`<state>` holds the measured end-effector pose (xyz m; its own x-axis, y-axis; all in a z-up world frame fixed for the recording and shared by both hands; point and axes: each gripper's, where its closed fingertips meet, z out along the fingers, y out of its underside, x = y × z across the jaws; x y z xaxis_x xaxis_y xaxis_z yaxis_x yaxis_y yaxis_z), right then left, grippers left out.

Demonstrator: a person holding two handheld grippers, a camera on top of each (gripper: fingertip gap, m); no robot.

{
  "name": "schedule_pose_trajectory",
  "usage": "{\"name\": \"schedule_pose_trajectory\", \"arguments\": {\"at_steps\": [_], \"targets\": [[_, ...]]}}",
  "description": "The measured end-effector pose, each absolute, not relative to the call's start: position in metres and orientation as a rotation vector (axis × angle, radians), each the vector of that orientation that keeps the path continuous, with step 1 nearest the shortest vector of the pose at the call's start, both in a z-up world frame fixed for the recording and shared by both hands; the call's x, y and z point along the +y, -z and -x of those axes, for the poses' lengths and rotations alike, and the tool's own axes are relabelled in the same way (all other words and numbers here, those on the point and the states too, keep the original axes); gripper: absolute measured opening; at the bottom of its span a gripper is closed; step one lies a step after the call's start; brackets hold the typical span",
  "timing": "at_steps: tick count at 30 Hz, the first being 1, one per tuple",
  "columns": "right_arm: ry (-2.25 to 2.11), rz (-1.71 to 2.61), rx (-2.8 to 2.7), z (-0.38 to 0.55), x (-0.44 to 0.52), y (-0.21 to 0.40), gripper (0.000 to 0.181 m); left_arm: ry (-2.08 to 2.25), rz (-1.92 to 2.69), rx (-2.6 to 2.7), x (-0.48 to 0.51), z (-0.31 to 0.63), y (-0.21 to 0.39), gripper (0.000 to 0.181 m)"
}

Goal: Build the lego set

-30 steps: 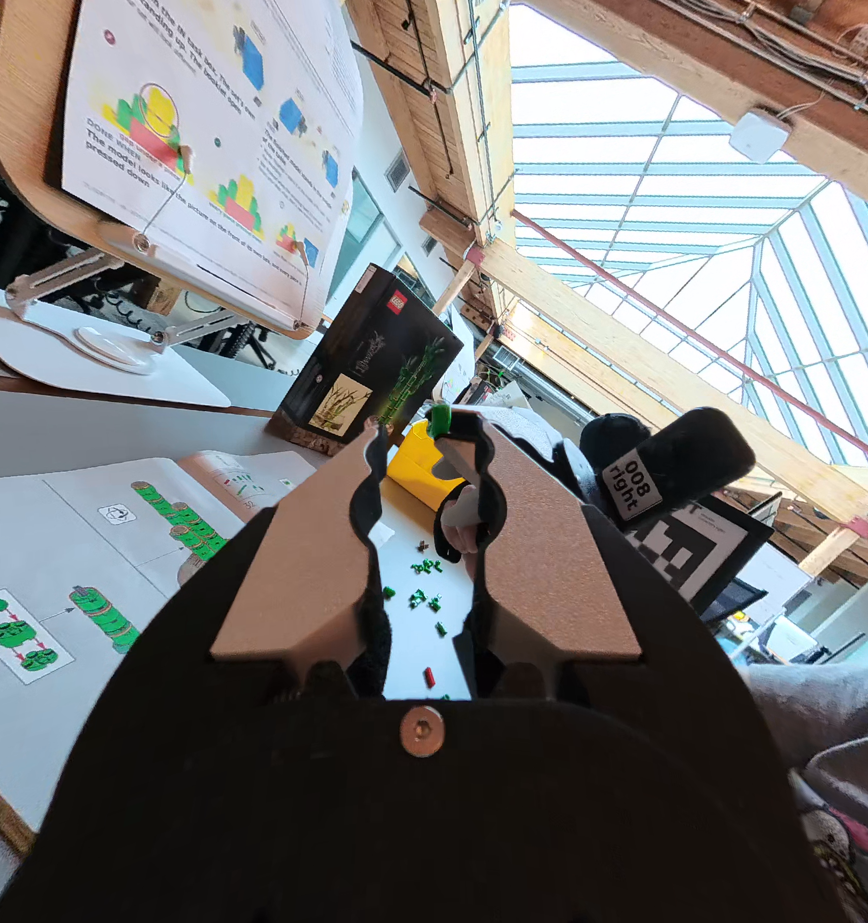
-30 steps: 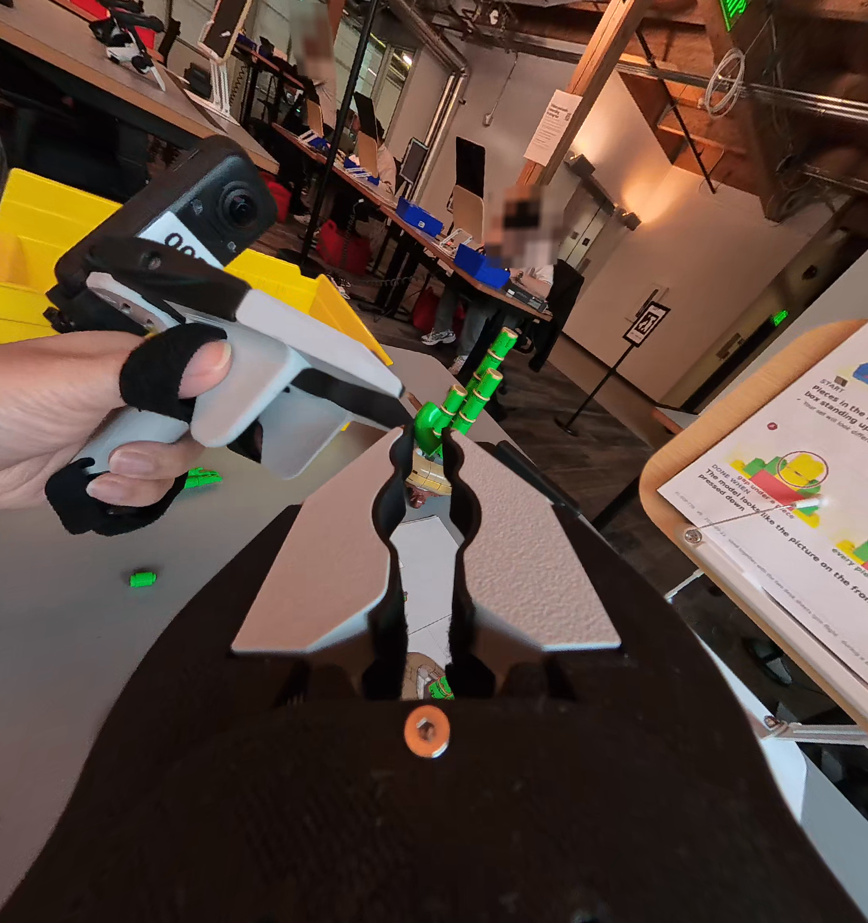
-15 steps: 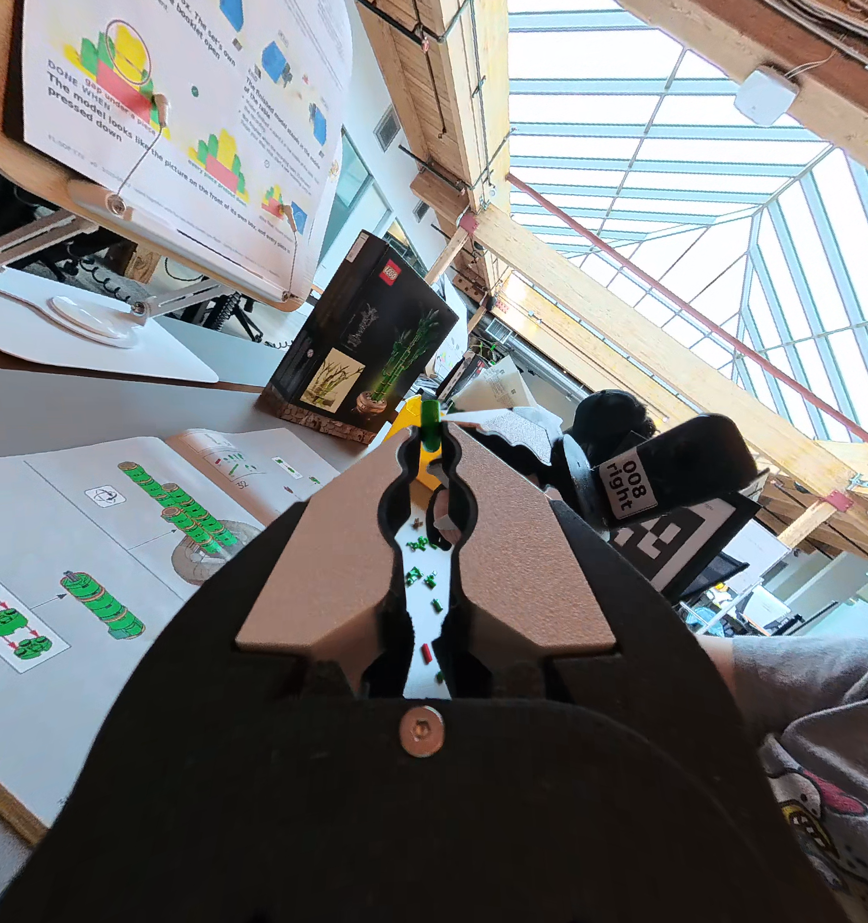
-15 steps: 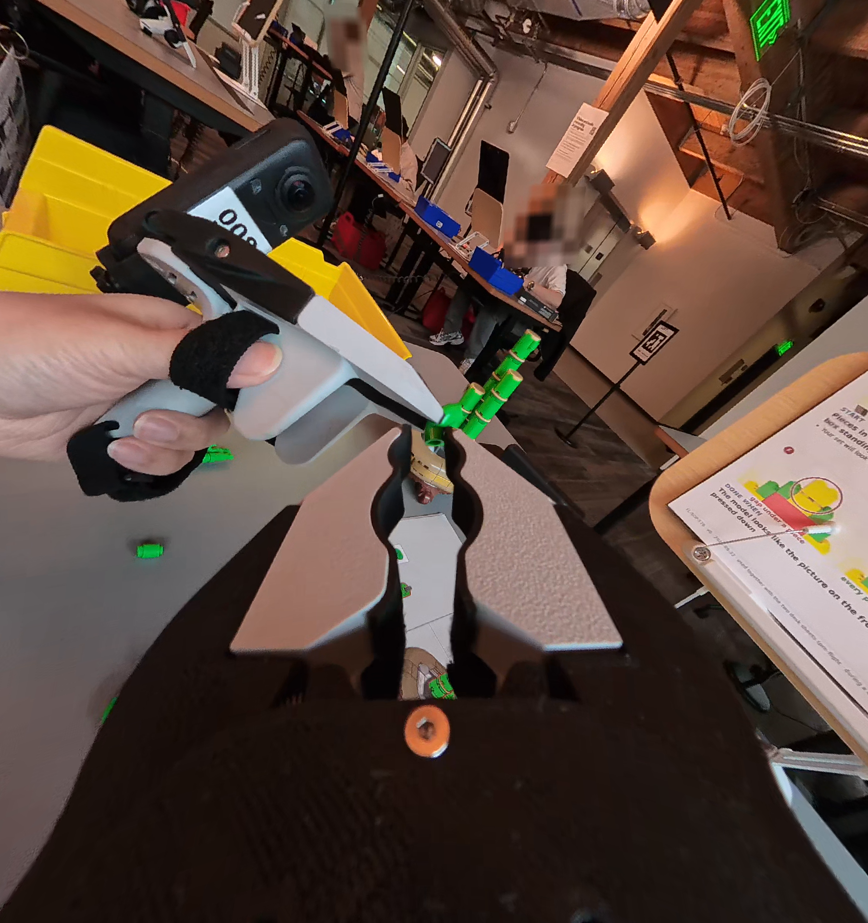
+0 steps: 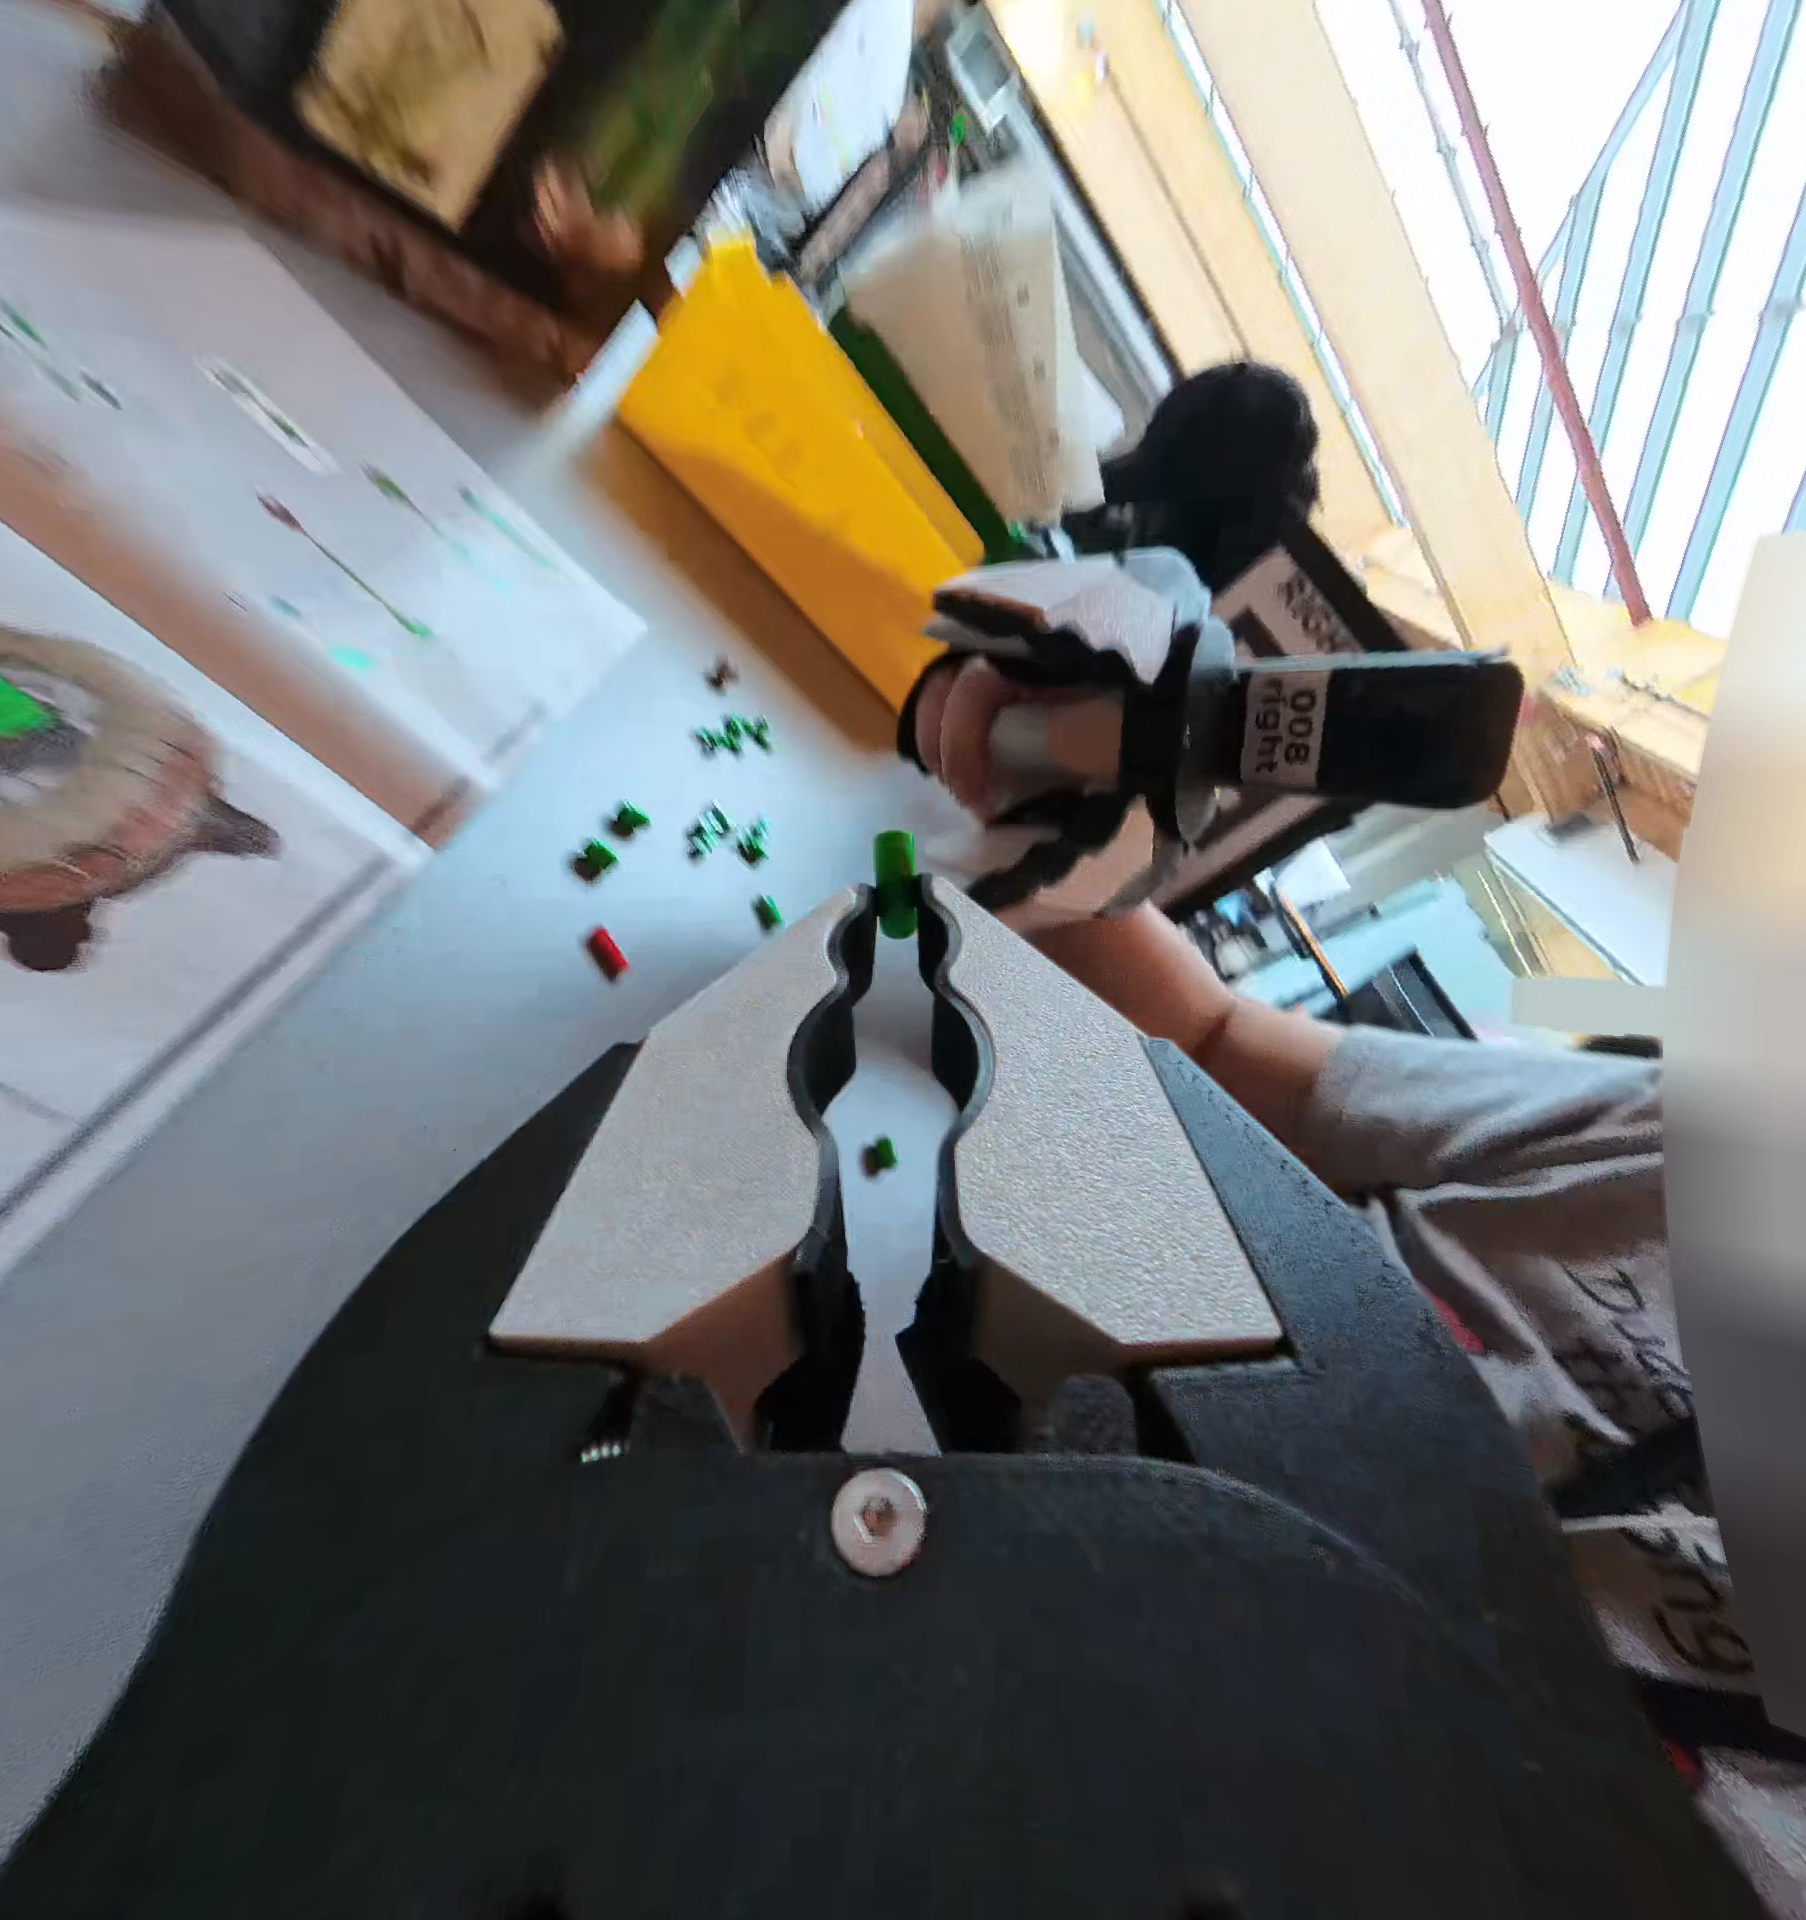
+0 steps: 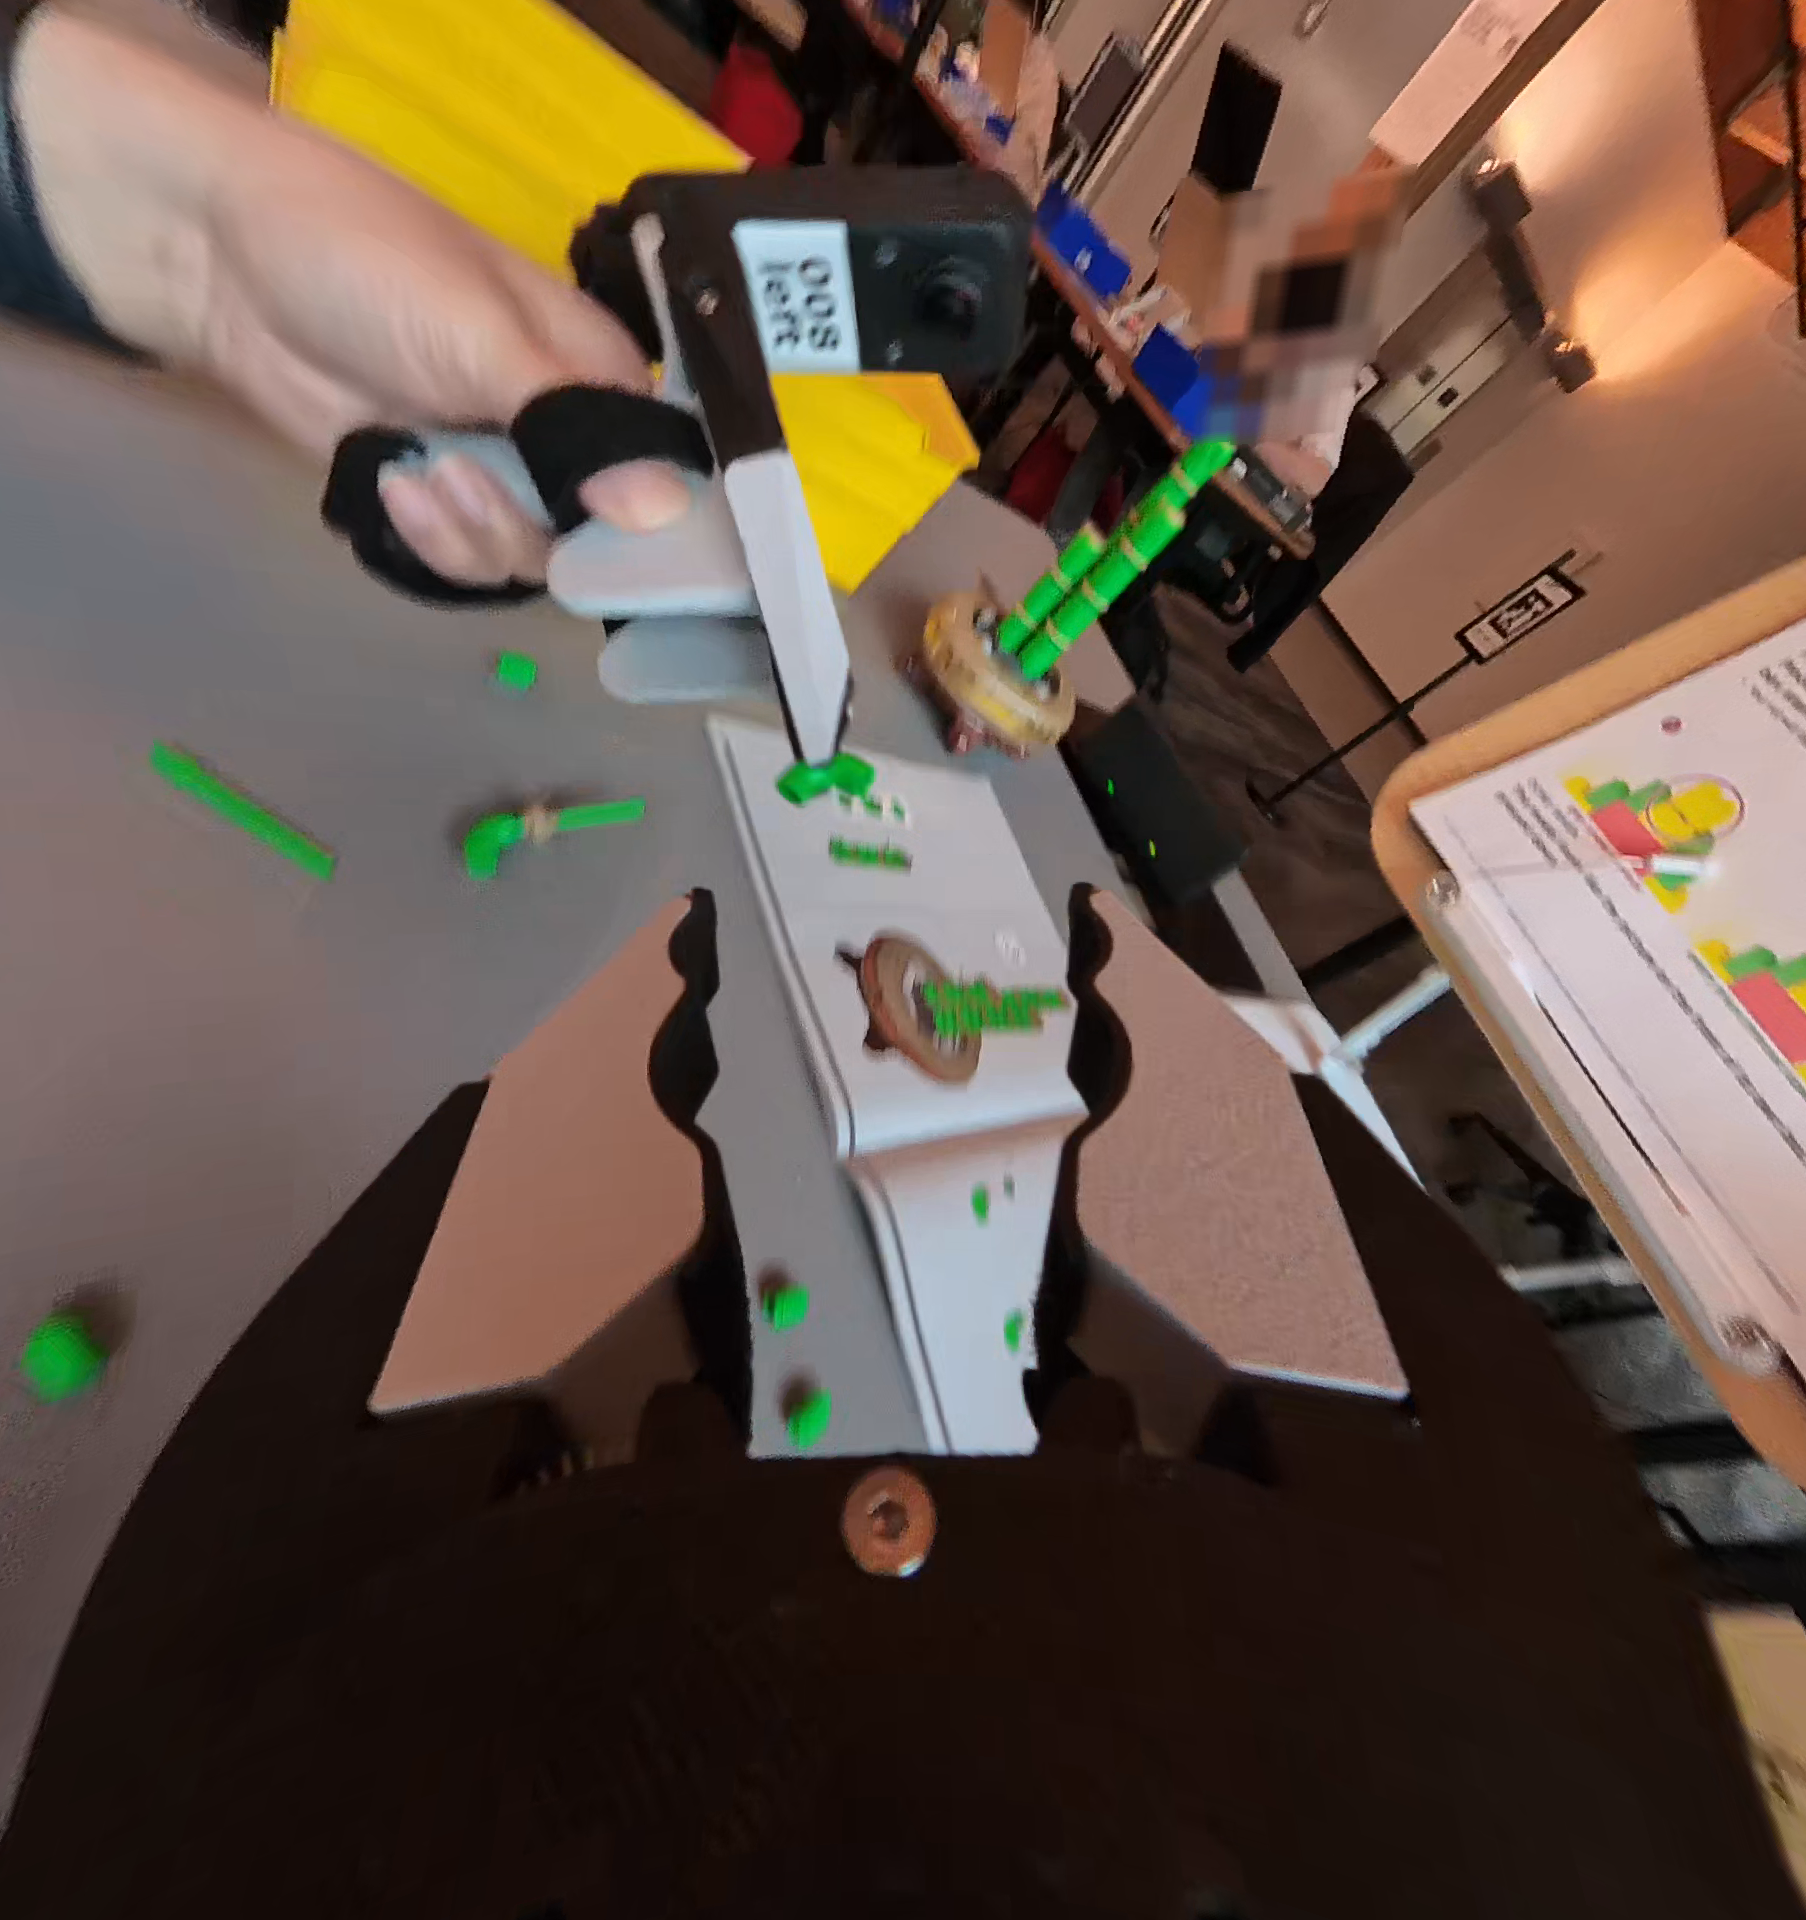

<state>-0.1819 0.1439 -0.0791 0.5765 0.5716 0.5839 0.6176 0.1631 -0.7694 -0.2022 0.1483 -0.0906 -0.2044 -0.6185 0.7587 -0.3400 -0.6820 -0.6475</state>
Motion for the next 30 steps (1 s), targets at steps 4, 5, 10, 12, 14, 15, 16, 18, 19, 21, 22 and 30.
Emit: {"name": "schedule_pose_trajectory", "arguments": {"at_steps": [4, 5, 10, 12, 14, 15, 16, 18, 19, 21, 22, 30], "targets": [[0.054, 1.569, -1.07, 0.146, 0.103, 0.096, 0.058, 1.996, 1.909, 1.366, 0.105, 0.188, 0.112, 0.005], [0.025, 1.597, -1.059, 0.14, 0.095, 0.1, 0.056, 1.978, 1.916, 1.403, 0.099, 0.186, 0.115, 0.005], [-0.067, 1.647, -1.044, 0.134, 0.082, 0.106, 0.052, 2.014, 1.935, 1.415, 0.086, 0.18, 0.121, 0.005], [-0.158, 1.628, -1.047, 0.147, 0.08, 0.106, 0.052, 2.034, 1.954, 1.4, 0.083, 0.178, 0.123, 0.005], [-0.241, 1.617, -1.071, 0.165, 0.075, 0.11, 0.054, 2.05, 1.974, 1.407, 0.08, 0.177, 0.126, 0.005], [-0.233, 1.617, -1.09, 0.171, 0.075, 0.114, 0.054, 2.056, 1.981, 1.418, 0.077, 0.177, 0.127, 0.005], [-0.216, 1.613, -1.121, 0.176, 0.074, 0.118, 0.054, 2.06, 1.984, 1.43, 0.075, 0.177, 0.127, 0.005], [-0.193, 1.606, -1.168, 0.186, 0.071, 0.124, 0.054, 2.057, 1.992, 1.445, 0.073, 0.178, 0.129, 0.005], [-0.195, 1.604, -1.187, 0.192, 0.069, 0.127, 0.054, 2.059, 2.0, 1.451, 0.072, 0.178, 0.13, 0.005], [-0.175, 1.603, -1.209, 0.198, 0.068, 0.132, 0.053, 2.072, 2.012, 1.459, 0.071, 0.178, 0.132, 0.005], [-0.157, 1.601, -1.227, 0.2, 0.068, 0.134, 0.053, 2.073, 2.02, 1.467, 0.07, 0.179, 0.133, 0.005], [-0.147, 1.637, -1.261, 0.201, 0.07, 0.149, 0.039, 2.035, 2.054, 1.544, 0.063, 0.18, 0.143, 0.005]]}}
